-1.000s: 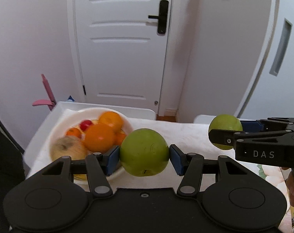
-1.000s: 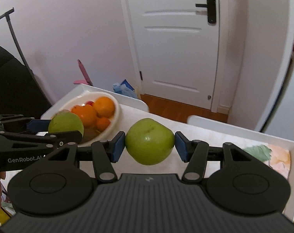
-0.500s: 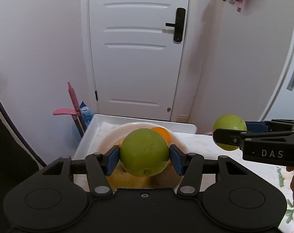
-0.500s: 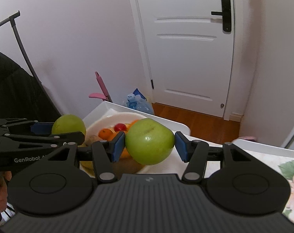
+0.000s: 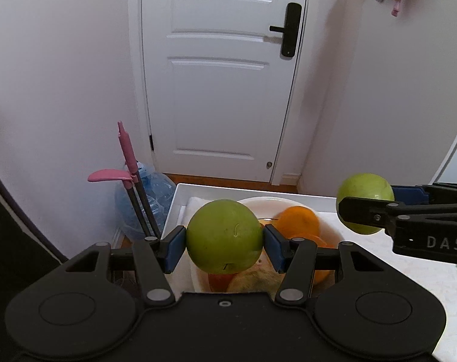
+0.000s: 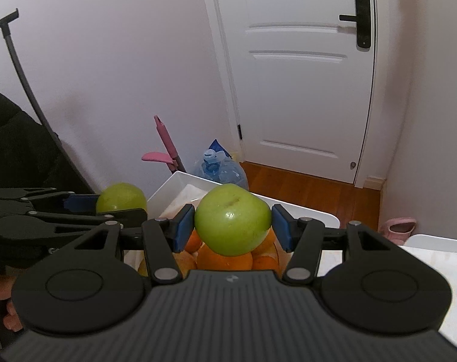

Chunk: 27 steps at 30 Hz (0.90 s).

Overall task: Organize fruits
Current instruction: 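Carry both green apples over the duck bowl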

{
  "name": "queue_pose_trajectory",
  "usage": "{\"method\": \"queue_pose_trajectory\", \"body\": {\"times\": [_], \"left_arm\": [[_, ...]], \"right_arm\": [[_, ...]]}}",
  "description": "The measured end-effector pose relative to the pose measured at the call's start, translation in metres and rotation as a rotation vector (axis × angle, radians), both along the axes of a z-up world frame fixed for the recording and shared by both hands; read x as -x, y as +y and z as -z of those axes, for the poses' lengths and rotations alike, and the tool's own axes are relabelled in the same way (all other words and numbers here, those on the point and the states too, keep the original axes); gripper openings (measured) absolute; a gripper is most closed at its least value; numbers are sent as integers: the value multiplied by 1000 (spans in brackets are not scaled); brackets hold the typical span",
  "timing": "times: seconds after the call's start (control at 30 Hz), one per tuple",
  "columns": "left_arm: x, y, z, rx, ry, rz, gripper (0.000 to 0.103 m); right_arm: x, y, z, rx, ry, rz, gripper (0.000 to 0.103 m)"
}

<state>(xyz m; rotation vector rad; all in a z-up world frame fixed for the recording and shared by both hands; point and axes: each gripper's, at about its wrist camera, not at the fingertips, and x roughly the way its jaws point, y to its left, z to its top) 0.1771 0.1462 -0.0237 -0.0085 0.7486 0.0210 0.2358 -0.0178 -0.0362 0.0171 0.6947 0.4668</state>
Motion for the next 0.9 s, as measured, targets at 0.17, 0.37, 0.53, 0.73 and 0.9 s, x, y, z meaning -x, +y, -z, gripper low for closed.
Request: {"method": "queue_pose_trajectory", "body": {"times": [0.17,0.37,0.53,0.73,0.9], "left_arm": [[-22,7,14,10,25,28,60],[-49,6,29,14,48,65,60],[-65,6,41,11,85,86,60],[-71,10,52,21,118,91,61],[-66,11,44,20,71,90,90]], "right_arm": [[-10,9,6,11,8,22,70],[-17,11,11,20,16,54,70],[-22,11,16,28,26,71,70],[-29,13,19,31,37,78,70],[-33,15,17,20,46,73,70]]}}
